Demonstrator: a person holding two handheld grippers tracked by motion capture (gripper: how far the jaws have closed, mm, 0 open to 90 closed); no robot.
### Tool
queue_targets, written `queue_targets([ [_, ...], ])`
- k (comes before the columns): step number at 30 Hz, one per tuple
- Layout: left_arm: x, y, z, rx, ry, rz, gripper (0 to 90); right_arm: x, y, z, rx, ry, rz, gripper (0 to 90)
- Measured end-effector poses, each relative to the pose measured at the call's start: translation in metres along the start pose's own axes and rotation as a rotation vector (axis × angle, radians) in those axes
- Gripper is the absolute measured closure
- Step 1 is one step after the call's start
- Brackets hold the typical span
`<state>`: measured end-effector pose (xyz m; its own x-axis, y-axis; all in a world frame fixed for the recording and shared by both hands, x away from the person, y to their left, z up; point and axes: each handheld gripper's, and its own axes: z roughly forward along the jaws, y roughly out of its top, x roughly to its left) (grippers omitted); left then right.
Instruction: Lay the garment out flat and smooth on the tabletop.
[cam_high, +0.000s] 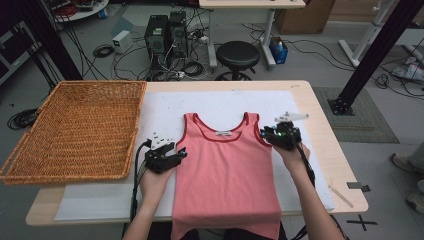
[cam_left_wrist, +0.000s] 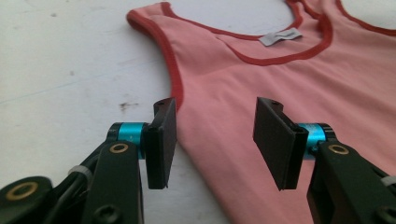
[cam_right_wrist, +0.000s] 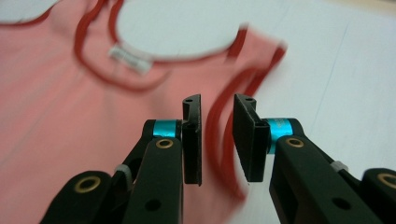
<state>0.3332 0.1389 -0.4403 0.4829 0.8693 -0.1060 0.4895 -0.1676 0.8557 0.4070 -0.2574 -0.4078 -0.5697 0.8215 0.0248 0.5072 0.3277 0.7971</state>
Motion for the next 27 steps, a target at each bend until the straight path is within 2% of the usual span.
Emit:
queue_targets([
  [1,-0.001,0.000,0.000,-0.001,-0.006,0.000,49.5,-0.006,0.017,0.022,0.016,-0.017,0.016,70.9],
  [3,-0.002,-0.001,0.000,0.002,-0.014,0.003,49.1,-0.009,0.030,0.044,0.028,-0.051,0.007,68.6],
  [6,-0.003,-0.002,-0.001,-0.001,-0.028,0.004,47.9,-0.012,0.042,0.071,0.044,-0.096,-0.018,67.8],
  [8,-0.004,-0.003,-0.002,-0.004,-0.039,0.010,47.8,-0.013,0.045,0.086,0.064,-0.101,-0.041,68.0],
  [10,-0.005,-0.004,-0.003,-0.002,-0.048,0.016,47.8,-0.012,0.045,0.099,0.107,-0.110,-0.067,71.0],
  [12,-0.006,-0.005,-0.003,-0.002,-0.056,0.012,47.8,-0.011,0.044,0.110,0.139,-0.115,-0.088,82.2],
  [13,-0.006,-0.006,-0.003,-0.002,-0.058,0.015,47.8,-0.011,0.044,0.113,0.144,-0.114,-0.089,86.9],
  [14,-0.006,-0.006,-0.003,-0.002,-0.058,0.015,47.8,-0.011,0.044,0.113,0.144,-0.114,-0.089,86.9],
  [16,-0.006,-0.007,-0.006,-0.009,-0.063,0.009,47.8,-0.012,0.049,0.114,0.094,-0.102,-0.068,88.8],
  [19,-0.006,-0.008,-0.008,-0.013,-0.074,0.003,47.8,-0.011,0.058,0.113,0.062,-0.103,-0.065,88.8],
  [22,-0.006,-0.009,-0.008,-0.013,-0.081,0.001,47.8,-0.013,0.064,0.114,0.022,-0.090,-0.026,88.3],
  [23,-0.007,-0.009,-0.008,-0.011,-0.082,0.001,47.1,-0.014,0.064,0.117,0.031,-0.097,-0.030,86.4],
  [25,-0.007,-0.010,-0.009,-0.008,-0.085,0.001,46.5,-0.016,0.062,0.120,0.067,-0.124,-0.017,73.7],
  [26,-0.007,-0.010,-0.009,-0.011,-0.084,-0.001,46.0,-0.018,0.061,0.119,0.078,-0.115,0.003,71.4],
  [27,-0.006,-0.010,-0.010,-0.010,-0.080,-0.005,45.1,-0.020,0.059,0.114,0.081,-0.099,0.027,64.9],
])
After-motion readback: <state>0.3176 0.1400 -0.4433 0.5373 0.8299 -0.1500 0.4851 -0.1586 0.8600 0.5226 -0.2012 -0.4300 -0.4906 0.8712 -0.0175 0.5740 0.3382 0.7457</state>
